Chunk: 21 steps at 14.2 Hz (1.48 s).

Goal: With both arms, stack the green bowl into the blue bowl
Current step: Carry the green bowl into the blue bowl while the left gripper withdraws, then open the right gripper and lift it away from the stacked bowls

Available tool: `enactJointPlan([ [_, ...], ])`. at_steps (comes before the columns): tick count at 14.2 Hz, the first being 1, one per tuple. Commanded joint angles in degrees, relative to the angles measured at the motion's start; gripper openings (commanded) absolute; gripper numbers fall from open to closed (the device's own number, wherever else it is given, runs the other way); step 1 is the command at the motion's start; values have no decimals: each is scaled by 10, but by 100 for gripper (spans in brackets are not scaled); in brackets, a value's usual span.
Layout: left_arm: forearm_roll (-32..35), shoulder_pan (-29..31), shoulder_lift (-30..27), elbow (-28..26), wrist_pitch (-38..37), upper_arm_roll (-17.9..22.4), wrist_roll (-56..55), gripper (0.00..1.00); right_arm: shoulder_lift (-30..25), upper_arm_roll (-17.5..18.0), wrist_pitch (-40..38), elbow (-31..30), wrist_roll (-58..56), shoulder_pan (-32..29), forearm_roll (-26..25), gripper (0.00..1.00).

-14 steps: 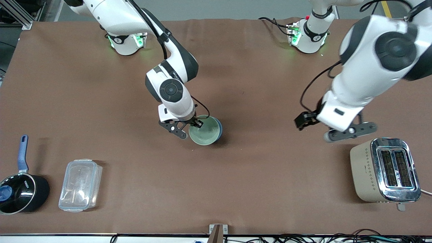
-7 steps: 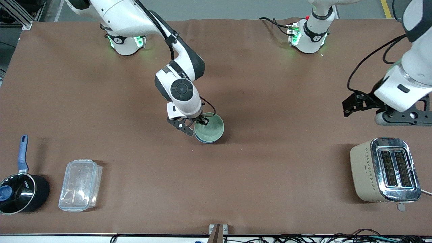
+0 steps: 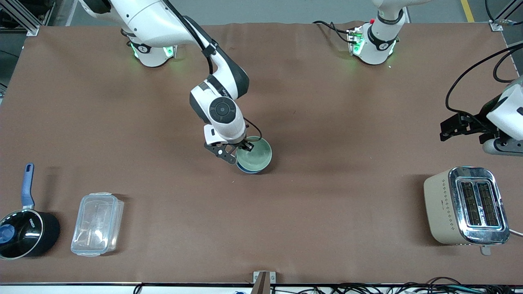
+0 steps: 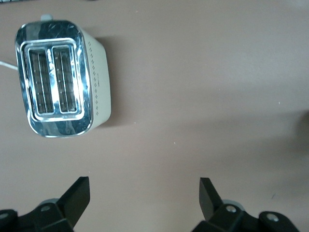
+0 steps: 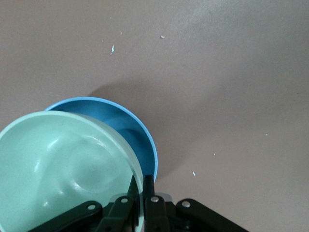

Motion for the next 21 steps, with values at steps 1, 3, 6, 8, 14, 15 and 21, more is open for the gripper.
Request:
enactJointPlan([
  [1, -8, -17, -58, -38, -12, 13, 47, 100, 2, -1, 18, -5, 12, 5, -6, 4],
  [3, -12, -47, -96, -88, -12, 42, 48, 100, 2, -1, 17, -7, 12, 5, -6, 6],
  [6, -23, -98, -130, -130, -6, 93, 46, 100, 2, 0, 12, -13, 10, 0, -6, 31],
  [8, -37, -109, -152, -163, 18, 106, 37, 100, 2, -1, 7, -13, 6, -4, -6, 48],
  [14, -37, -105, -170, -186, 42, 107, 38, 100, -56, -3, -37, -6, -11, -43, -38, 100],
  [15, -37, -105, -162, -177, 38, 107, 39, 100, -80, -2, -68, -5, -43, -59, -66, 100],
  [21, -36, -105, -148, -172, 33, 107, 43, 100, -217, 0, -199, -5, -329, -219, -81, 100],
])
